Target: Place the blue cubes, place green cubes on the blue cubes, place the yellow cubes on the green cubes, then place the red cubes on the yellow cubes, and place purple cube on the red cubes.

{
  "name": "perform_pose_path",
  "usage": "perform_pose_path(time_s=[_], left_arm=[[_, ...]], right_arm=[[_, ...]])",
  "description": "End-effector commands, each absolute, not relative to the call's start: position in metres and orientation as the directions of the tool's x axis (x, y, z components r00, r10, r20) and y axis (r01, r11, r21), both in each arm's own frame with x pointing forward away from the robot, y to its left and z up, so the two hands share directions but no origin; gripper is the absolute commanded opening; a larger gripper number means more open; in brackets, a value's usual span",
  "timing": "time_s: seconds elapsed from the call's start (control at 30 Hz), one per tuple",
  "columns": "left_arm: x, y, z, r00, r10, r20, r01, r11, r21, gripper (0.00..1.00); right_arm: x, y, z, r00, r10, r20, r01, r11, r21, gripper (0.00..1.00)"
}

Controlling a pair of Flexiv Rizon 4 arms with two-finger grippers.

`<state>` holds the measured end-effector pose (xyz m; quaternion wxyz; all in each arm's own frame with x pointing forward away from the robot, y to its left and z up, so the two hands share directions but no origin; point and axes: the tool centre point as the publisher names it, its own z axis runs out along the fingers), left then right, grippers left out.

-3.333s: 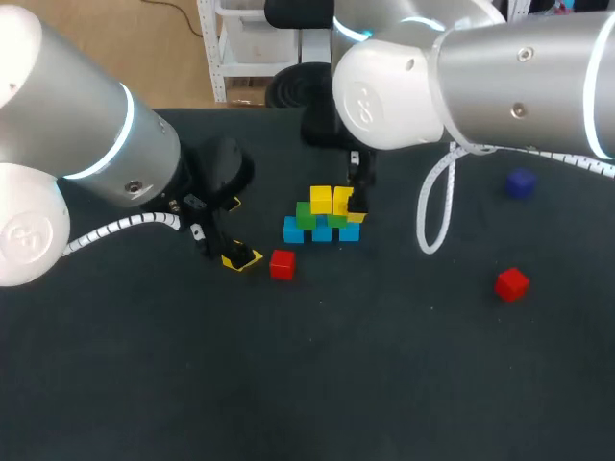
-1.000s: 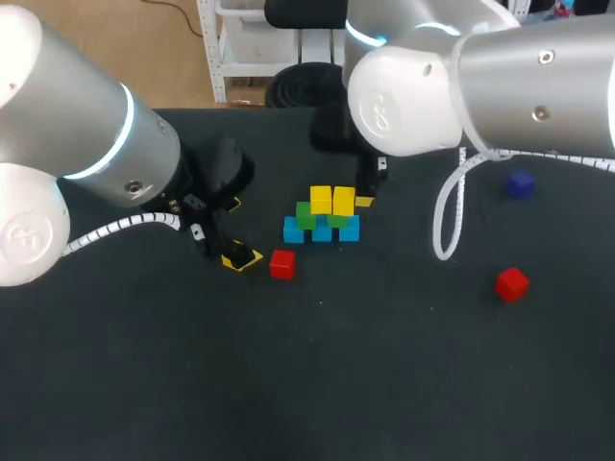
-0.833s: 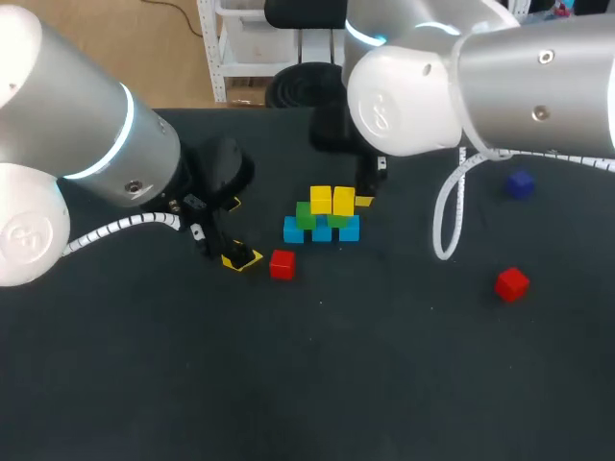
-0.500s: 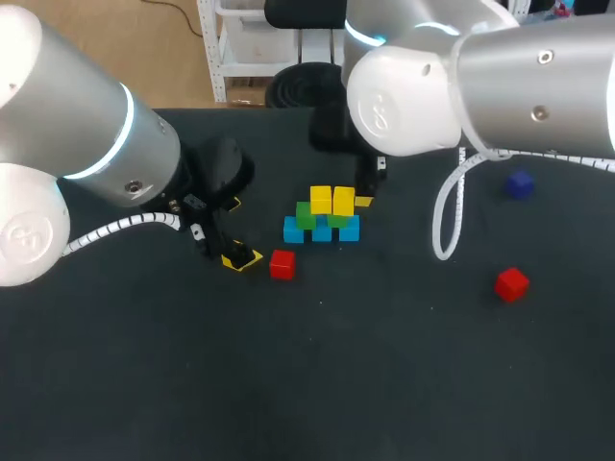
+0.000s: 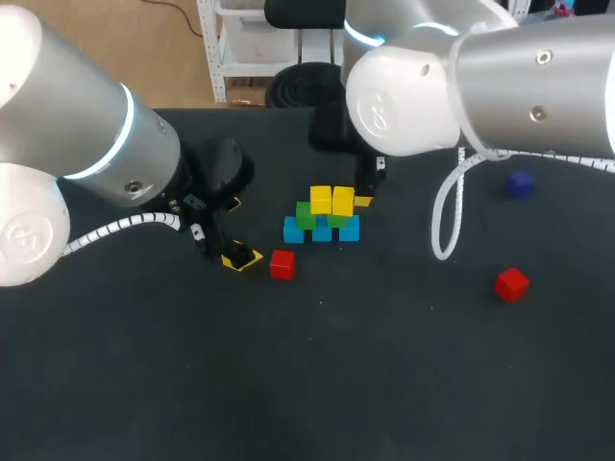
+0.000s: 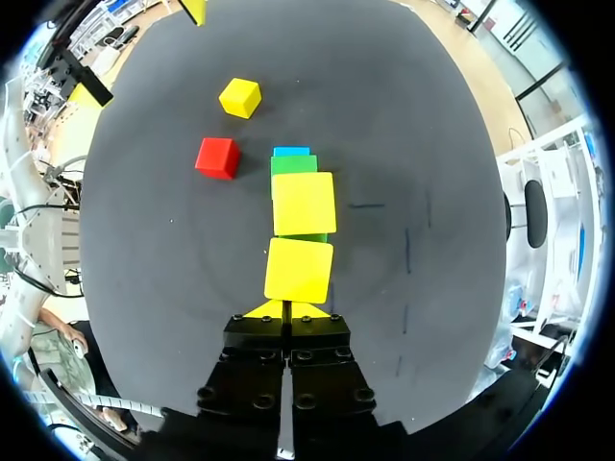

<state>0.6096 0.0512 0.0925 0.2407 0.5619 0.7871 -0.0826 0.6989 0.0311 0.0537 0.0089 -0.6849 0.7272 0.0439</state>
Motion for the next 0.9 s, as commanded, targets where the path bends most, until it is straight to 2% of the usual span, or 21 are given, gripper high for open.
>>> perform_pose_path(time_s=[0.03, 0.9], left_arm=[[0.6104, 0.0506, 0.0925, -0.254, 0.846, -0.469, 0.924, 0.356, 0.140, 1.00], [0.6104, 0.0506, 0.0925, -0.254, 0.846, -0.469, 0.924, 0.356, 0.140, 1.00]], right_arm=[[0.7007, 0.0323, 0.0531, -0.062, -0.996, -0.071, -0.997, 0.058, 0.055, 0.00], [0.7054, 0.0226, 0.0496, -0.078, -0.995, -0.058, -0.996, 0.075, 0.055, 0.00]])
